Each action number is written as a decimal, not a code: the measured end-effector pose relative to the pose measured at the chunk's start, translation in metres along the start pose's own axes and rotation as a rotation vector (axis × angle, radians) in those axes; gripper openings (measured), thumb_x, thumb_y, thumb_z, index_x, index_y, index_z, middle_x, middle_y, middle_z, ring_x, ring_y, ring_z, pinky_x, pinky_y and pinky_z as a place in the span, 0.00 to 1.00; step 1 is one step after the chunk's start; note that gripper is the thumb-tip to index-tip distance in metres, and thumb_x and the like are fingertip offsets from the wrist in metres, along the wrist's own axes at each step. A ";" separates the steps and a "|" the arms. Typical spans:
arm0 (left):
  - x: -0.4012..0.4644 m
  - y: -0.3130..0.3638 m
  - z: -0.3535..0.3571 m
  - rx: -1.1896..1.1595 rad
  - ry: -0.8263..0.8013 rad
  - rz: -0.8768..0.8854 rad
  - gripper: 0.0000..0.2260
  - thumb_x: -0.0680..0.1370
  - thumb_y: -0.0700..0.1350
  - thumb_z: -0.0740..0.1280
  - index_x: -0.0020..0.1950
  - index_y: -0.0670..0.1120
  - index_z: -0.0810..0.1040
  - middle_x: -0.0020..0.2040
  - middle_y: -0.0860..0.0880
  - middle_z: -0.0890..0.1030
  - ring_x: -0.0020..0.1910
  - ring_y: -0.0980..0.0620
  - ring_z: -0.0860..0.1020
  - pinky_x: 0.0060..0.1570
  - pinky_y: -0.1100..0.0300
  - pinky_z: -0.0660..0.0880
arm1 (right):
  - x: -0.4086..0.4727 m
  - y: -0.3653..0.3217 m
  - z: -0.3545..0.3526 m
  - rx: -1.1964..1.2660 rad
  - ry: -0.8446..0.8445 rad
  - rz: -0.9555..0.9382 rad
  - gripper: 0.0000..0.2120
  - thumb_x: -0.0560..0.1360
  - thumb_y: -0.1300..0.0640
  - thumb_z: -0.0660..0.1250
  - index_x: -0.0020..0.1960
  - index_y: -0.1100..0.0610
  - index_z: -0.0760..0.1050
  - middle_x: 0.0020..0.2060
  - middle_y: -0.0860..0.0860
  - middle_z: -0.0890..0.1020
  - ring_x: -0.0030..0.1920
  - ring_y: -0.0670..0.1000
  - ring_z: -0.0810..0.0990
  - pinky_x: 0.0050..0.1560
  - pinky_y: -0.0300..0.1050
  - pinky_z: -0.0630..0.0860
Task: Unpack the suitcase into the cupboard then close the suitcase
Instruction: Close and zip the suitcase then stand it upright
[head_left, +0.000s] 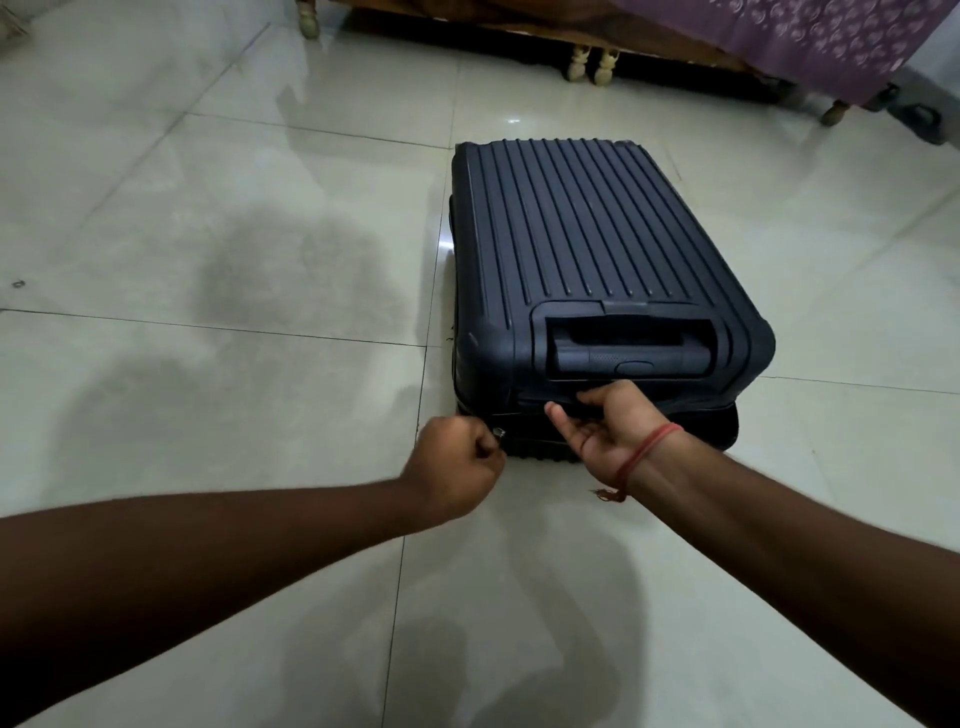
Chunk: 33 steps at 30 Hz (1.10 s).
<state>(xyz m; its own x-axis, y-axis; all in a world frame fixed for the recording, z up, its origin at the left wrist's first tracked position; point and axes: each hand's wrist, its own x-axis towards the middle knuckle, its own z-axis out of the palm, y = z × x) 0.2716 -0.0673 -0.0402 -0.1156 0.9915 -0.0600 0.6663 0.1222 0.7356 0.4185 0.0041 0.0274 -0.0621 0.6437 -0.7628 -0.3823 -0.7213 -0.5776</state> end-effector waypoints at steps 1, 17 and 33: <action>0.001 0.006 0.005 -0.021 0.005 -0.007 0.08 0.72 0.41 0.70 0.32 0.47 0.77 0.32 0.52 0.79 0.32 0.57 0.74 0.32 0.73 0.63 | 0.001 0.001 -0.001 -0.005 -0.010 0.001 0.07 0.80 0.66 0.56 0.50 0.66 0.72 0.43 0.61 0.78 0.42 0.56 0.79 0.30 0.41 0.81; 0.019 -0.019 -0.014 -0.202 -0.199 0.217 0.06 0.70 0.34 0.75 0.40 0.45 0.85 0.32 0.61 0.81 0.33 0.65 0.79 0.38 0.71 0.74 | 0.022 0.051 -0.008 -0.651 -0.130 -0.088 0.09 0.79 0.56 0.64 0.48 0.62 0.78 0.37 0.56 0.85 0.35 0.52 0.84 0.32 0.41 0.78; 0.028 0.028 -0.001 0.959 0.031 0.874 0.24 0.72 0.41 0.69 0.67 0.40 0.73 0.53 0.43 0.77 0.46 0.46 0.76 0.41 0.54 0.72 | 0.049 0.055 -0.054 -1.435 -0.213 -1.071 0.09 0.75 0.57 0.61 0.45 0.61 0.77 0.36 0.56 0.83 0.35 0.57 0.81 0.39 0.56 0.79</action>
<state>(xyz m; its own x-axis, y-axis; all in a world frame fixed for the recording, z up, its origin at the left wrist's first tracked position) 0.2860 -0.0359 -0.0208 0.6140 0.7590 0.2168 0.7863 -0.5643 -0.2516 0.4446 -0.0181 -0.0576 -0.4993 0.8649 0.0507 0.6731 0.4241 -0.6058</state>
